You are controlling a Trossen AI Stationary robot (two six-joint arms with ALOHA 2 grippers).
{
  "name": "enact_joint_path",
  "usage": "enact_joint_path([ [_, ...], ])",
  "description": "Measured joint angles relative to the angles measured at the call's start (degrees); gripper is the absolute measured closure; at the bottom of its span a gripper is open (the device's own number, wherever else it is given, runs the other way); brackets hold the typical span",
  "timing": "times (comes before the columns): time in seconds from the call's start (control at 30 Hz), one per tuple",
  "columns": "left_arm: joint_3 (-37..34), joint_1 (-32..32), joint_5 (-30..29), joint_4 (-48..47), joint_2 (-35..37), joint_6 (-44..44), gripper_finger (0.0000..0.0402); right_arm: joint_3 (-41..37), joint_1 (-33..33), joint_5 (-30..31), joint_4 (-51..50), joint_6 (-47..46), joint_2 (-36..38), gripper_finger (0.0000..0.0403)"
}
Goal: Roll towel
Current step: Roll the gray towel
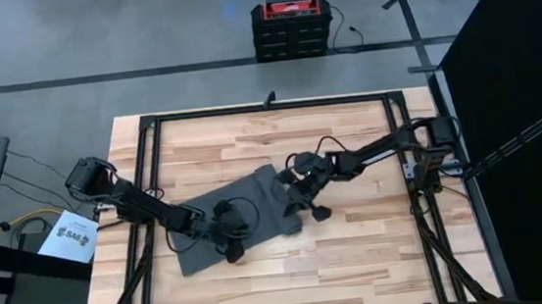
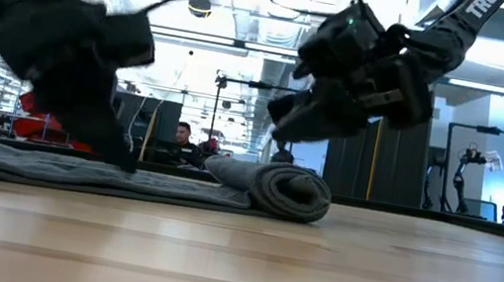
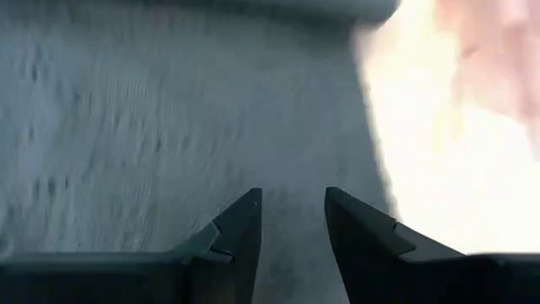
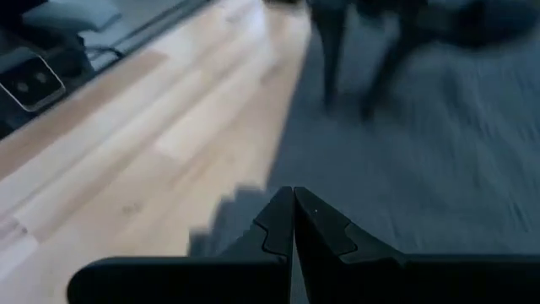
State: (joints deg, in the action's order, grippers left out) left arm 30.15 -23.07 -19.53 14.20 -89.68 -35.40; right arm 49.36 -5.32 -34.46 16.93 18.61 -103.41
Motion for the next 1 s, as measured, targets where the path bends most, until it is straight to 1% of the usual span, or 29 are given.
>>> enact_joint_path([
  [0.1,0.0,0.0,-0.2,0.2,3.6,2.1,0.0283,0.0,-1.5,2.6,-5.1,0.0,1.6,0.0403],
  [0.17,0.0,0.3,-1.6,0.4,6.3,4.8,0.0283,0.0,-2.1,7.8,-8.6,0.1,3.0,0.0403],
  [0.27,0.1,2.2,-4.3,0.5,9.6,9.8,0.0283,0.0,-3.0,18.4,-15.7,3.7,5.5,0.0403],
  [0.3,0.1,3.5,-4.7,0.6,10.0,11.5,0.0283,0.0,-3.3,21.0,-18.0,5.6,6.3,0.0402],
  [0.37,0.1,6.9,-4.4,1.0,10.2,14.2,0.0283,0.0,-3.9,23.6,-22.1,9.1,7.4,0.0397],
  [0.43,0.1,11.0,-2.3,1.7,9.6,16.9,0.0283,0.0,-4.5,24.0,-23.9,10.9,7.6,0.0386],
  [0.53,0.1,16.6,1.2,5.6,8.2,22.7,0.0283,0.0,-5.5,23.9,-25.7,10.7,7.5,0.0361],
  [0.6,0.1,19.8,4.6,8.5,7.9,26.4,0.0283,0.0,-6.1,23.9,-25.8,9.6,7.0,0.0344],
  [0.7,0.2,23.8,10.9,11.1,7.9,29.6,0.0283,0.0,-6.2,24.1,-25.7,8.1,6.9,0.0329],
  [0.77,0.2,25.1,13.2,11.1,7.9,31.0,0.0283,0.0,-5.8,24.0,-25.0,7.5,6.9,0.0326],
  [0.87,0.3,25.2,13.9,13.0,6.3,33.2,0.0283,0.0,-5.1,24.0,-23.7,6.9,6.9,0.0325],
  [0.93,0.2,25.1,14.4,14.8,3.5,33.4,0.0283,0.0,-4.7,24.0,-22.6,6.8,6.9,0.0325],
  [1.0,1.4,24.8,15.0,17.5,-0.8,33.3,0.0283,-0.2,-4.3,24.0,-21.0,6.1,6.9,0.0325],
])
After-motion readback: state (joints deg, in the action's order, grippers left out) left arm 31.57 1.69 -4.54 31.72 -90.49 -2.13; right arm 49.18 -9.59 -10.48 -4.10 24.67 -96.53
